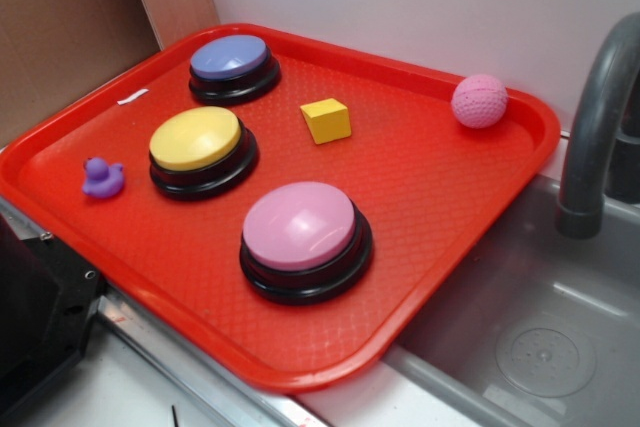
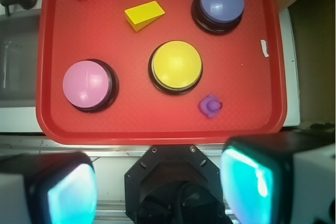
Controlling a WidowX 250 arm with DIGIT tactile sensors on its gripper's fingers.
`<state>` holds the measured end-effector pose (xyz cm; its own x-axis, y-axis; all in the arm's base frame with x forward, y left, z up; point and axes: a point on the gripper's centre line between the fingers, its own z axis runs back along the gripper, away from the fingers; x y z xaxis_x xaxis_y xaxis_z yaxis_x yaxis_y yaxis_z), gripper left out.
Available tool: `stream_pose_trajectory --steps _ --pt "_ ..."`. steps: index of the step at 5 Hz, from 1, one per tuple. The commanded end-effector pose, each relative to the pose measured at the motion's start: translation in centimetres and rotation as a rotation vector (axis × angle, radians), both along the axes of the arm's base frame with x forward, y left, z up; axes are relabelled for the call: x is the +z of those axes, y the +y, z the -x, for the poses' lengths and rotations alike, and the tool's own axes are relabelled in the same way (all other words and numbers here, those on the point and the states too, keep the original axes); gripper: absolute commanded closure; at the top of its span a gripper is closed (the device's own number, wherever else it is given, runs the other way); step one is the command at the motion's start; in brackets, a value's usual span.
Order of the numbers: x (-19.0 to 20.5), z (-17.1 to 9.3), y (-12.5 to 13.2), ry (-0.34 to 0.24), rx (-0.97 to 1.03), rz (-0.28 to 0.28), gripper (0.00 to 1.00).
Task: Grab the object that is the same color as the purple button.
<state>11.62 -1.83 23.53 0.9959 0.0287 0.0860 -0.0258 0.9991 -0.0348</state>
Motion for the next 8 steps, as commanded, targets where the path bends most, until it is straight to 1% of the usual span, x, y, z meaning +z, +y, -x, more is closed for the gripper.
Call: stream_pose_trajectory --steps 1,2,3,4,5,6,7,8 --pt "0.0 0.0 0.0 0.000 0.000 0.000 0.00" --pt "-5.0 1.6 5.0 0.185 0.174 0.011 0.00" --pt "-9.8 1.4 9.3 0.161 0.092 -0.039 0.00" --pt "-13.6 0.1 11.5 0.134 0.033 -0.067 0.00" --pt "-15.7 -1.6 11.5 0.109 0.010 -0.099 0.00" --pt "-16.5 -2.6 10.2 0.093 0.002 -0.072 0.00" --pt "-16.8 -2.9 9.7 0.087 0.002 -0.056 0.00" --pt "-17.9 -2.7 9.6 0.088 -0.019 -0.051 0.00"
